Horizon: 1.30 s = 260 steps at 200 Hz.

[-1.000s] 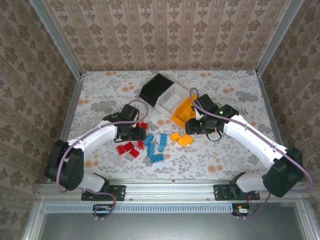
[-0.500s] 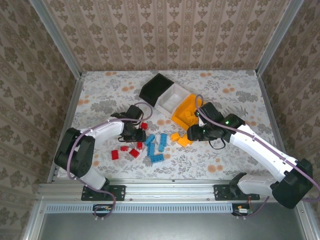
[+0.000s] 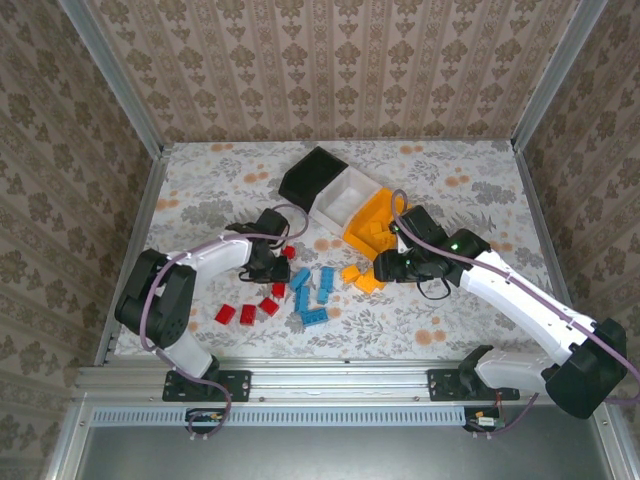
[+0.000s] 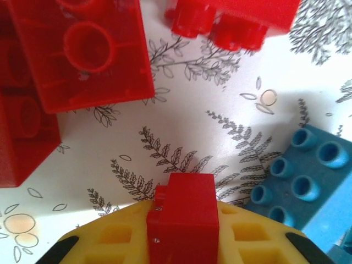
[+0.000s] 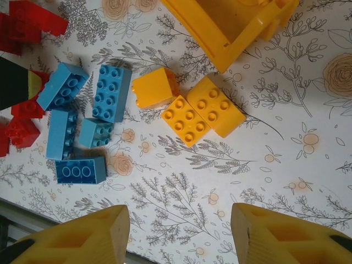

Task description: Sort the legos into containers by color

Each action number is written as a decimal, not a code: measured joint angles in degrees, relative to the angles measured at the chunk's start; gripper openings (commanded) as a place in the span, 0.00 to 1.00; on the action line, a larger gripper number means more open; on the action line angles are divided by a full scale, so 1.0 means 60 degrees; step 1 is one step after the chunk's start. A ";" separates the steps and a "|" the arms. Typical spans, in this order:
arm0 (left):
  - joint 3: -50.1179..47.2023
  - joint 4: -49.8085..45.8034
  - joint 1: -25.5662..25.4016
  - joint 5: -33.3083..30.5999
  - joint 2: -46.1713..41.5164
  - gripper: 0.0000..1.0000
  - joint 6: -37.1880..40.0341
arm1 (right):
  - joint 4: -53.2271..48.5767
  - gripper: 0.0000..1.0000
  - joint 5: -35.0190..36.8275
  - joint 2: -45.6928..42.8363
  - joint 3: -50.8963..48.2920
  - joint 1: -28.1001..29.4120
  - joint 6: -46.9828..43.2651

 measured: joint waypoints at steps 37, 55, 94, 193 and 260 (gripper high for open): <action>0.2000 -0.0878 0.0044 0.0015 -0.0299 0.16 0.0408 | 0.0164 0.54 0.0011 -0.0288 -0.0288 0.0000 0.0033; 0.3741 -0.1162 0.0084 0.0113 -0.0219 0.16 0.0747 | 0.0222 0.53 0.0011 -0.0426 -0.0557 0.0000 0.0142; 0.8470 -0.1370 0.0106 0.0525 0.1792 0.16 0.1650 | 0.0295 0.53 0.0004 -0.1009 -0.1166 0.0007 0.0535; 1.5041 -0.3115 -0.0761 0.0907 0.8670 0.35 0.2656 | -0.0157 0.60 0.0080 -0.2918 -0.2240 0.0073 0.1421; 1.4608 -0.3690 -0.0692 0.0801 0.7887 0.56 0.2801 | 0.0080 0.63 0.0015 -0.1778 -0.2463 0.0645 0.1548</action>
